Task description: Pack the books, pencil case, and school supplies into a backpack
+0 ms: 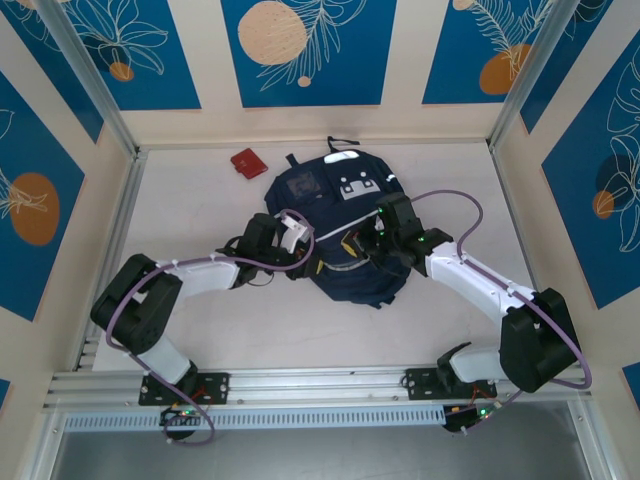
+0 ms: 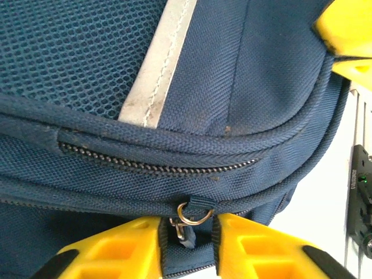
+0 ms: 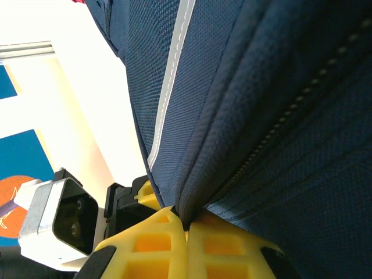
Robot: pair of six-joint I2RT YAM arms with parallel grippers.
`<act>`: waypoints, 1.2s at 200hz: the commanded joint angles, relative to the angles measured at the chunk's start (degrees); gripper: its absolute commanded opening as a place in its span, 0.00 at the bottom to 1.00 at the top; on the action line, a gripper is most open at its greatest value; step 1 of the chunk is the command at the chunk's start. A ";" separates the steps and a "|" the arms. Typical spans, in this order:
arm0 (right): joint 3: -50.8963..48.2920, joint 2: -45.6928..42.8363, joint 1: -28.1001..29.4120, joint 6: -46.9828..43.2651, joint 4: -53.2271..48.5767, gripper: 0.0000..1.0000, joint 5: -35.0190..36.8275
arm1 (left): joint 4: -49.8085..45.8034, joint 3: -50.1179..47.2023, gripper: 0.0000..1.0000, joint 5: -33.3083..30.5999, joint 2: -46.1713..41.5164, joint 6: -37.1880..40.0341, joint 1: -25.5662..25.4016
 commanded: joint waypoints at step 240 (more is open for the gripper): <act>-0.41 0.71 -1.52 -1.72 5.34 0.00 -1.58 | -7.12 -2.82 0.36 -8.84 -11.79 -3.68 -4.31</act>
